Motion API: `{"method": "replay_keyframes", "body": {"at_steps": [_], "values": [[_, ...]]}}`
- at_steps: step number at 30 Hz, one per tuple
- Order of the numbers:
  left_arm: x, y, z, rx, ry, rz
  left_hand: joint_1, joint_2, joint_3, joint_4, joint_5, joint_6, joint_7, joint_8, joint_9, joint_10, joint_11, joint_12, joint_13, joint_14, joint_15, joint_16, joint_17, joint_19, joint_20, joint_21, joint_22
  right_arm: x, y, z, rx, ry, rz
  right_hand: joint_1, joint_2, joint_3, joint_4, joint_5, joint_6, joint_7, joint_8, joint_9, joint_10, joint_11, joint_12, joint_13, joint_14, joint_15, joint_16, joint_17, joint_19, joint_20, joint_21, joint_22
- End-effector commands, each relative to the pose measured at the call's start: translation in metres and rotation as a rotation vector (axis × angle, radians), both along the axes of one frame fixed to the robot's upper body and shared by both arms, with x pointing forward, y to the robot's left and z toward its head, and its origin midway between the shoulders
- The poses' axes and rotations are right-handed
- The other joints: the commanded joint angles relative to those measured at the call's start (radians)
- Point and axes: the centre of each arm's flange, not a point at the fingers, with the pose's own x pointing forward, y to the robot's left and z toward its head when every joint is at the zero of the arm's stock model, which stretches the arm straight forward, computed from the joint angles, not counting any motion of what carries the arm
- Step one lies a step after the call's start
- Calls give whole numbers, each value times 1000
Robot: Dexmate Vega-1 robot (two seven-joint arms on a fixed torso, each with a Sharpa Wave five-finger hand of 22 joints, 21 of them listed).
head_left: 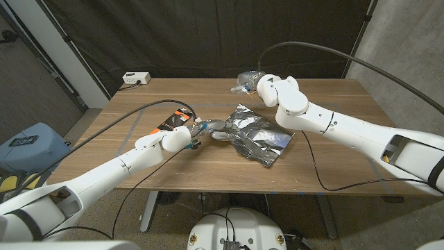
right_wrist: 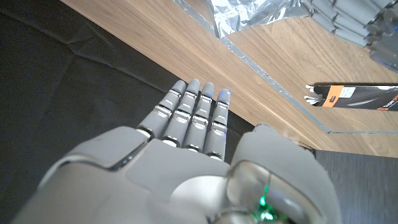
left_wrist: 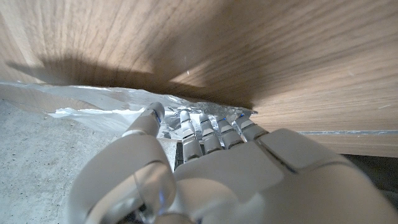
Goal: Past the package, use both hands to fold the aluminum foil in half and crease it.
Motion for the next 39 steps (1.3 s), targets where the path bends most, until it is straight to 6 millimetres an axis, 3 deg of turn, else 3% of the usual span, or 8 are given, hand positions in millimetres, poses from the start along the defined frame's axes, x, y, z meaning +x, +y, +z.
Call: {"method": "replay_keyframes", "body": {"at_steps": [1, 11, 20, 24, 39], "values": [[1, 5, 2, -17, 4, 10, -6, -2, 7, -1, -2, 6, 7, -4, 2, 6, 0, -3, 1, 13, 0, -2, 2, 7, 2, 3, 4, 15, -3, -22, -88, -2, 64, -47, 5, 35, 4, 17, -31, -9, 0, 1, -34, -23, 0, 0, -39, -46, -3, 6, -26, -28, -3, 5], [2, 6, 4, -23, 3, 12, -8, -2, 9, -3, -3, 5, 6, -5, 2, 7, 0, -5, 1, 14, 0, -3, 2, 7, 2, 1, 4, 25, -11, -37, -133, 35, 64, -116, 2, 94, 2, 38, -84, -37, 2, 0, -96, -66, -1, -3, -114, -43, -4, 11, -88, -32, -8, 4], [1, 3, 5, -29, 5, 11, -10, -1, 12, -4, -4, 5, 6, -6, 2, 7, 0, -6, 2, 14, 3, -4, 2, 7, 3, 0, 4, 36, -18, -52, -160, 57, 53, -160, -3, 128, -1, 47, -123, -55, 2, -1, -133, -86, 1, -4, -167, -33, -5, 14, -139, -37, -12, 2], [0, 1, 5, -28, 3, 1, -11, -1, 13, -5, -4, 5, 7, -6, 2, 7, 0, -7, 2, 13, 3, -4, 2, 8, 3, -1, 4, 41, -20, -58, -165, 67, 48, -183, -6, 145, -2, 50, -141, -61, 3, -1, -154, -112, 1, -4, -199, -26, -5, 15, -170, -30, -14, 1], [-5, -4, 13, -61, -15, -7, -15, -1, 17, -6, -6, -4, 0, -9, 2, 1, 6, -12, 2, 12, 4, -5, 2, 7, 2, -3, 5, 46, -23, -70, -174, 85, 20, -213, -12, 162, -4, 52, -170, -67, 3, -2, -180, -120, 1, -5, -226, -21, 0, 16, -197, -26, -10, 0]]}}
